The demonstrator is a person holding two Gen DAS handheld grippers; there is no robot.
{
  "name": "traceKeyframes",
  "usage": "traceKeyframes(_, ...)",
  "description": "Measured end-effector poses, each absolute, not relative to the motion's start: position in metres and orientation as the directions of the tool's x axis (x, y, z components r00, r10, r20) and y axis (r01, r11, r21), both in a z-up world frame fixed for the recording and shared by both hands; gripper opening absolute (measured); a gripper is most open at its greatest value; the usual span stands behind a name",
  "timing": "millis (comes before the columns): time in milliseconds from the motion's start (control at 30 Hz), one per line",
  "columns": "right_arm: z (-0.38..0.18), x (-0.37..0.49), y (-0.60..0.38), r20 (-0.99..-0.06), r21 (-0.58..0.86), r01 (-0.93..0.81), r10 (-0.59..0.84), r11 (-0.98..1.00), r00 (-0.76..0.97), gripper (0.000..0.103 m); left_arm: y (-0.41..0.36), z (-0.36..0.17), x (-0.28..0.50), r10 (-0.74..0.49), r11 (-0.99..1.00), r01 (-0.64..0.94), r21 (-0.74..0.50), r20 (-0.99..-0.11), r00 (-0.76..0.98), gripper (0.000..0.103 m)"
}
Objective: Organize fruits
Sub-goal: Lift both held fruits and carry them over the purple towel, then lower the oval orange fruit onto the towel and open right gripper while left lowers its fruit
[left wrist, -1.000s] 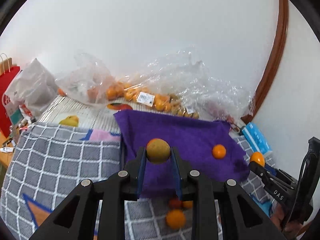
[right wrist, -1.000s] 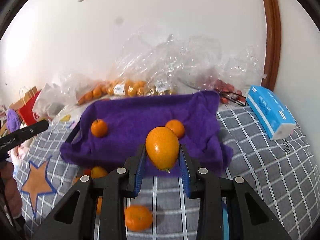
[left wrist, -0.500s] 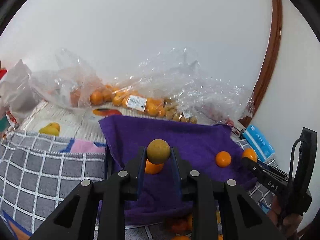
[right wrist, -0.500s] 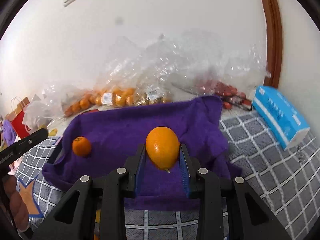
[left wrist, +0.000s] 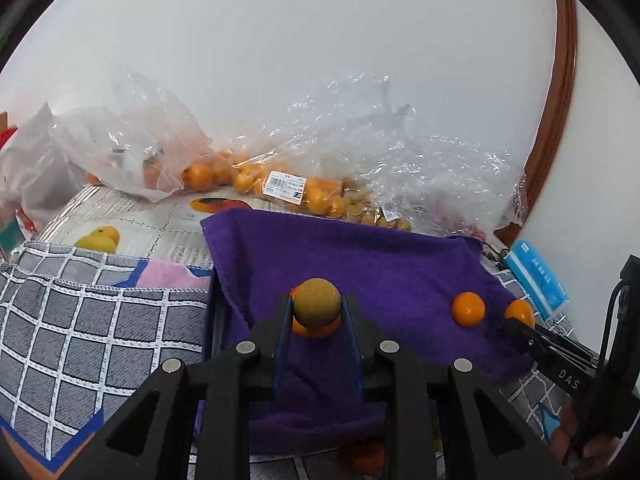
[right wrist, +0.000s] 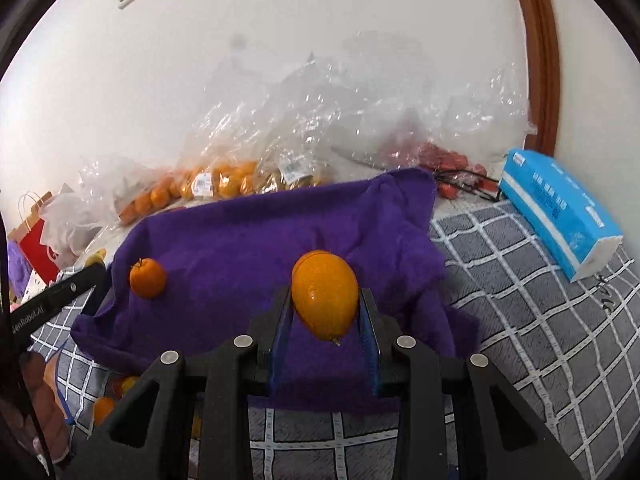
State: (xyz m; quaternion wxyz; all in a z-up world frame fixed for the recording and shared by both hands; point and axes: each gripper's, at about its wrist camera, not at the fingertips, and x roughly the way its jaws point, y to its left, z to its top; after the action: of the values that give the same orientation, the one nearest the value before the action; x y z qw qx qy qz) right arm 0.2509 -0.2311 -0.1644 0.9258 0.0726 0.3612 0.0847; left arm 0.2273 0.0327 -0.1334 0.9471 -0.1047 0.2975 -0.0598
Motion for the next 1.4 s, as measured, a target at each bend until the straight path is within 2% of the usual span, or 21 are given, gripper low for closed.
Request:
traceKeyframes(733, -0.181, 0.255, -0.214, -0.713, 0.148, -0.132, 0.198, 0.98, 0.673, 0.032, 0.027, -0.15, 0.241, -0.171, 0.977, 0.041, -0.211, -0.647, 0.743, 0.024)
traceKeyframes(1133, -0.18, 0.255, -0.214, -0.712, 0.142, -0.135, 0.196, 0.981, 0.674, 0.033, 0.017, -0.158, 0.244, -0.199, 0.976, 0.077, -0.206, -0.681, 0.705, 0.024)
traceKeyframes(1400, -0.179, 0.253, -0.211, -0.706, 0.128, -0.143, 0.191, 0.981, 0.682, 0.038, 0.016, -0.162, 0.248, -0.191, 0.978, 0.074, -0.193, -0.704, 0.684, 0.024)
